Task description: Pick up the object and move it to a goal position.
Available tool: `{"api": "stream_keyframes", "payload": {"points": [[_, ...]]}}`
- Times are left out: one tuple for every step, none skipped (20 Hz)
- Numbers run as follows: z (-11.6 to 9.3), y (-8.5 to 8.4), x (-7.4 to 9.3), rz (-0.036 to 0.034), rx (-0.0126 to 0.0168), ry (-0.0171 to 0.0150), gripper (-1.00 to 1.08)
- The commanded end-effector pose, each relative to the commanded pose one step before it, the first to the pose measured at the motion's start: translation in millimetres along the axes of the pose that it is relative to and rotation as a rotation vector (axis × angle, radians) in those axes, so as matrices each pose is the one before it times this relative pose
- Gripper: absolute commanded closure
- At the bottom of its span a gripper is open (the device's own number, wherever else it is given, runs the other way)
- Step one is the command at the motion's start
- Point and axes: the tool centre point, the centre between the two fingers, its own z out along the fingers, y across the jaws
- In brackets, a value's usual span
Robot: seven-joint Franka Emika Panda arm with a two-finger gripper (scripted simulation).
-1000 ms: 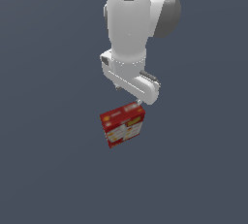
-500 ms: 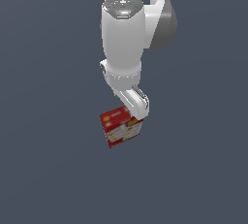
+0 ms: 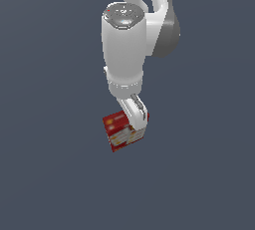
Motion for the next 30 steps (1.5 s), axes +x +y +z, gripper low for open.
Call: {"api": "stream_keyframes", "payload": {"points": [[0.68,-0.77,1.00,0.01083,0.00022,0.00107,-0.92],[0.06,-0.05,0.06,0.00069,-0.00001,0.00006,-0.92],[-0.15,0.38,-0.33,-0.00427,-0.00029,-0.00050,-0.92],[0.34,-0.01,-0.02,0.00000,0.00000,0.00000,-0.92],[1.02,-0.02,-0.05,0.00000,0.00000,0.00000,-0.92],[1.69,-0.02,-0.09,0.00000,0.00000,0.00000,-0.92],[2.32,0.18,0.26,0.00068,0.00003,0.00010,-0.92],[3.05,-0.03,-0.17,0.00000,0.00000,0.00000,-0.92],[3.72,-0.02,-0.21,0.00000,0.00000,0.00000,-0.92],[4.34,0.29,0.28,0.00096,0.00003,0.00016,-0.92],[5.09,0.01,-0.30,0.00000,0.00000,0.00000,-0.92],[5.56,0.31,0.20,0.00096,0.00002,0.00017,-0.92],[5.16,0.02,-0.31,0.00000,0.00000,0.00000,-0.92],[4.44,0.29,0.27,0.00096,0.00002,0.00017,-0.92],[3.86,-0.03,-0.21,0.00000,0.00000,0.00000,-0.92],[3.18,0.06,0.12,0.00048,0.00002,0.00007,-0.92],[2.57,-0.14,-0.09,0.00000,0.00000,0.00000,-0.92],[1.93,-0.21,-0.02,0.00000,0.00000,0.00000,-0.92],[1.24,-0.06,0.46,0.00068,0.00010,-0.00002,-0.92],[0.66,-0.36,0.12,0.00000,0.00000,0.00000,-0.92],[0.06,-0.36,0.16,0.00000,0.00000,0.00000,-0.92],[-0.07,-0.12,0.06,0.00000,0.00000,0.00000,-0.92],[0.00,0.00,0.00,0.00000,0.00000,0.00000,1.08],[0.00,0.00,0.00,0.00000,0.00000,0.00000,1.08],[0.00,0.00,0.00,0.00000,0.00000,0.00000,1.08],[0.00,0.00,0.00,0.00000,0.00000,0.00000,1.08],[0.00,0.00,0.00,0.00000,0.00000,0.00000,1.08],[0.00,0.00,0.00,0.00000,0.00000,0.00000,1.08],[0.00,0.00,0.00,0.00000,0.00000,0.00000,1.08],[0.00,0.00,0.00,0.00000,0.00000,0.00000,1.08]]}}
